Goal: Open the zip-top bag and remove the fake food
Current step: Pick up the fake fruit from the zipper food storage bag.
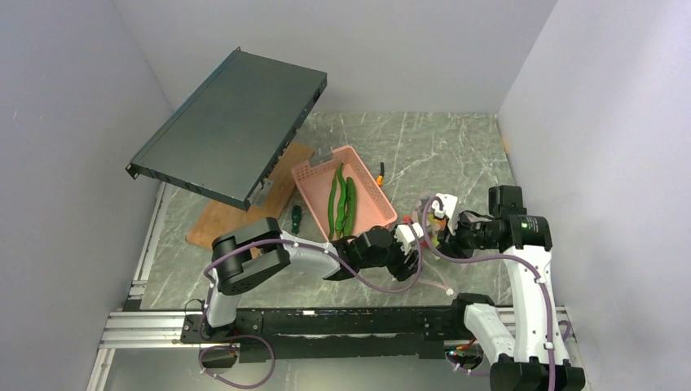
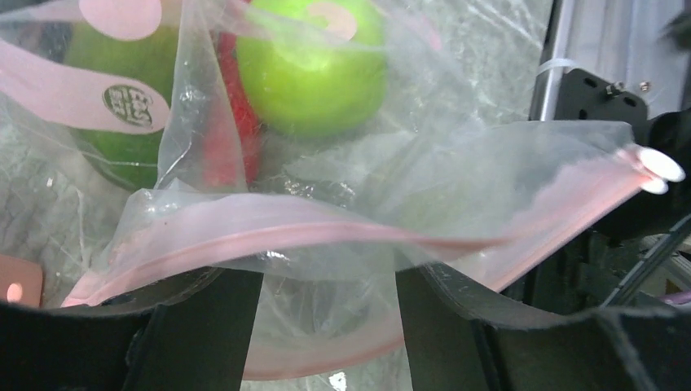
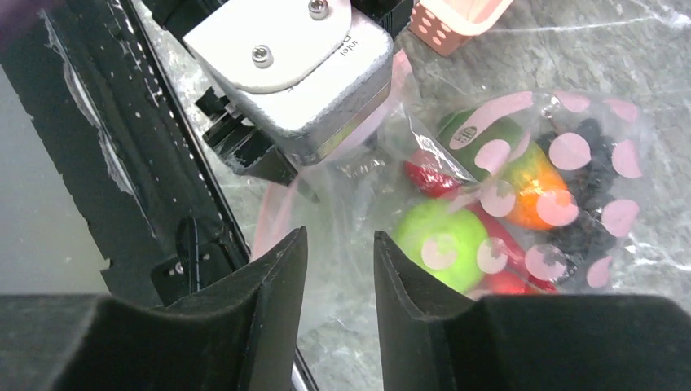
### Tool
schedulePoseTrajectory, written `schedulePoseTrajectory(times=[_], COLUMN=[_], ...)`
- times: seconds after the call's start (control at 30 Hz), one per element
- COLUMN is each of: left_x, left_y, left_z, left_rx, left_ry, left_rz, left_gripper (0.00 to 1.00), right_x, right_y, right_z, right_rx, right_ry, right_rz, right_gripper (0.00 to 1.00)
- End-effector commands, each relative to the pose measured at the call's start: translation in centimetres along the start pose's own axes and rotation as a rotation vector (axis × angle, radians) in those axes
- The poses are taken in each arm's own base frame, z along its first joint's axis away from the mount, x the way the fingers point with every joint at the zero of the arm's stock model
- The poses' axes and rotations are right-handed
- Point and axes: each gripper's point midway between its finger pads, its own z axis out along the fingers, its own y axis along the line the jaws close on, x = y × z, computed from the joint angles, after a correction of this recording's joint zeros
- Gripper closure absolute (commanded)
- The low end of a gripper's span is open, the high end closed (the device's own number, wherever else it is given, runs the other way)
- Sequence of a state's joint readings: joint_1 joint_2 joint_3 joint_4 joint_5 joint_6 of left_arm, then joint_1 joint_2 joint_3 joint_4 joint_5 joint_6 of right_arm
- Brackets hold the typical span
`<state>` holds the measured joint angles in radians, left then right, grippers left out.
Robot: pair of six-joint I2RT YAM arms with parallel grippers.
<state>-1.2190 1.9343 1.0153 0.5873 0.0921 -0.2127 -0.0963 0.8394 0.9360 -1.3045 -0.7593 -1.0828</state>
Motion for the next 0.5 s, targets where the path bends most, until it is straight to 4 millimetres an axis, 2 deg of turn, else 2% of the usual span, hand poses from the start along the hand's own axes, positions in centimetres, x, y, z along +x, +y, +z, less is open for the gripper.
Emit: schedulePoseTrajectory(times=[0.0,0.1,0.3,0.47], left_x=[-2.0,-2.3,-2.6,-2.1], left_y=[0.1,0.1,-0.5,-0.8], left_z=[0.6,0.5,0.3,0.0], left_rx=[-0.018,-0.019,0.024,0.019], left_ry=[-0.09,-0.11,-0.155,-0.206], left_rz=[0.005,0.014,0.049,0.138], left_gripper=[0.36,0.36,0.36,0.34], right_x=[0.2,1.1,3.7,7.3], right_y=[-0.4,-2.2,-7.1,-10.1], right_z=[-1.5,-1.8,-0.9,0.3], right_rx=[0.017,0.089,0.247,0.318], right_ry=[0.077,0.133,0.215,0.332], right_rz=[-0.027,-0.013,0.114,0.186], right_gripper=[0.61,0.61,0.74,0.95])
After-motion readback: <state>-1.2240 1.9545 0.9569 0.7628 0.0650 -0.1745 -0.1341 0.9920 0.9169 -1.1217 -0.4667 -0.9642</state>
